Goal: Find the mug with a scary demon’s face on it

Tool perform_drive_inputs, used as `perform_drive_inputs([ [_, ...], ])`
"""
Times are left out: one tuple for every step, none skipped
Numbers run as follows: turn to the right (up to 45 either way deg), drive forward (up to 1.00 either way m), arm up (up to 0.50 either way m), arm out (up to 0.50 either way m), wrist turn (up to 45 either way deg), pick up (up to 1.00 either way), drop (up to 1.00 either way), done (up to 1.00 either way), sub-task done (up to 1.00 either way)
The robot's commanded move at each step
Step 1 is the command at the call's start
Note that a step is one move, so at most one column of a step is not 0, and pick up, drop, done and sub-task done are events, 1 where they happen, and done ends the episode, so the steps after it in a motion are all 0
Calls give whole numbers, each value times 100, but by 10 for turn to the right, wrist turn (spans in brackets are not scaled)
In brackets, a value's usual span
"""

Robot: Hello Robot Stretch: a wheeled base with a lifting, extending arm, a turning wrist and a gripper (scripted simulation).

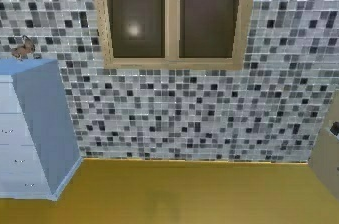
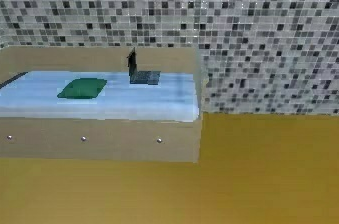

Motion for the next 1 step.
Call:
perform_drive_inputs([
  [0,50,0,0,0,0,0,0,0],
])
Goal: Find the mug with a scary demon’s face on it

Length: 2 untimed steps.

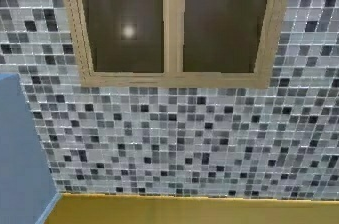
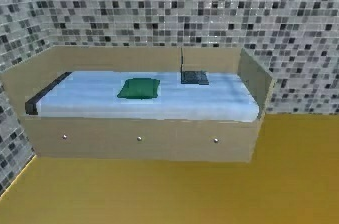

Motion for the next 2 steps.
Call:
perform_drive_inputs([
  [-60,0,0,0,0,0,0,0,0],
  [0,60,0,0,0,0,0,0,0],
])
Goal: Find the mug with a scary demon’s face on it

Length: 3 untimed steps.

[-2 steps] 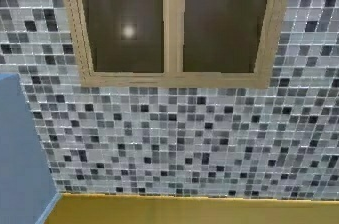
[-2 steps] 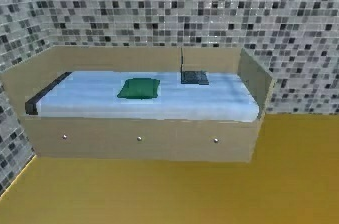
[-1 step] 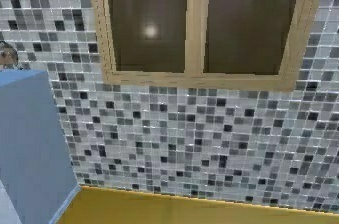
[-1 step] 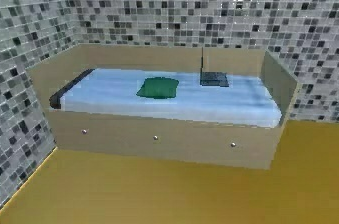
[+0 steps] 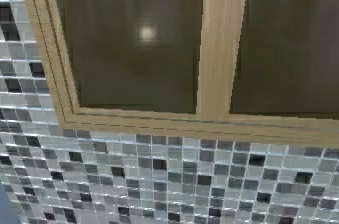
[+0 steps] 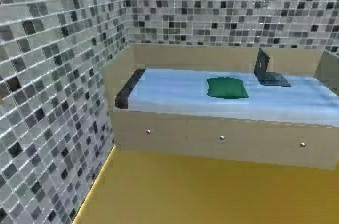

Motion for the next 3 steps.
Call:
perform_drive_inputs([
  [-450,0,0,0,0,0,0,0,0],
  [-360,0,0,0,0,0,0,0,0],
  [0,30,0,0,0,0,0,0,0],
])
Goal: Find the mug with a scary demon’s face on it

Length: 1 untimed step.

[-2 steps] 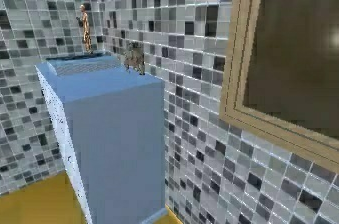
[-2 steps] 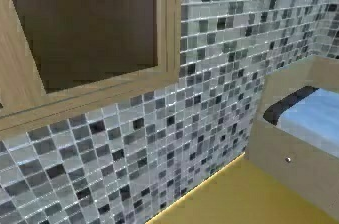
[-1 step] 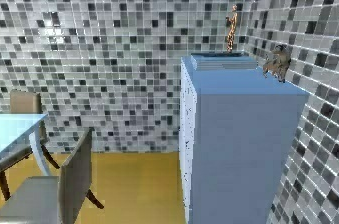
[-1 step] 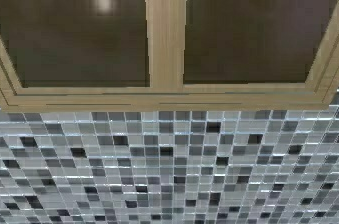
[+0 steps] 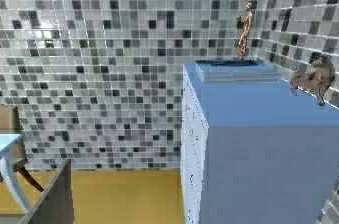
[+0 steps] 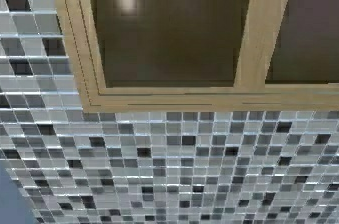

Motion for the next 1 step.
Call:
perform_drive_inputs([
  [0,100,0,0,0,0,0,0,0],
])
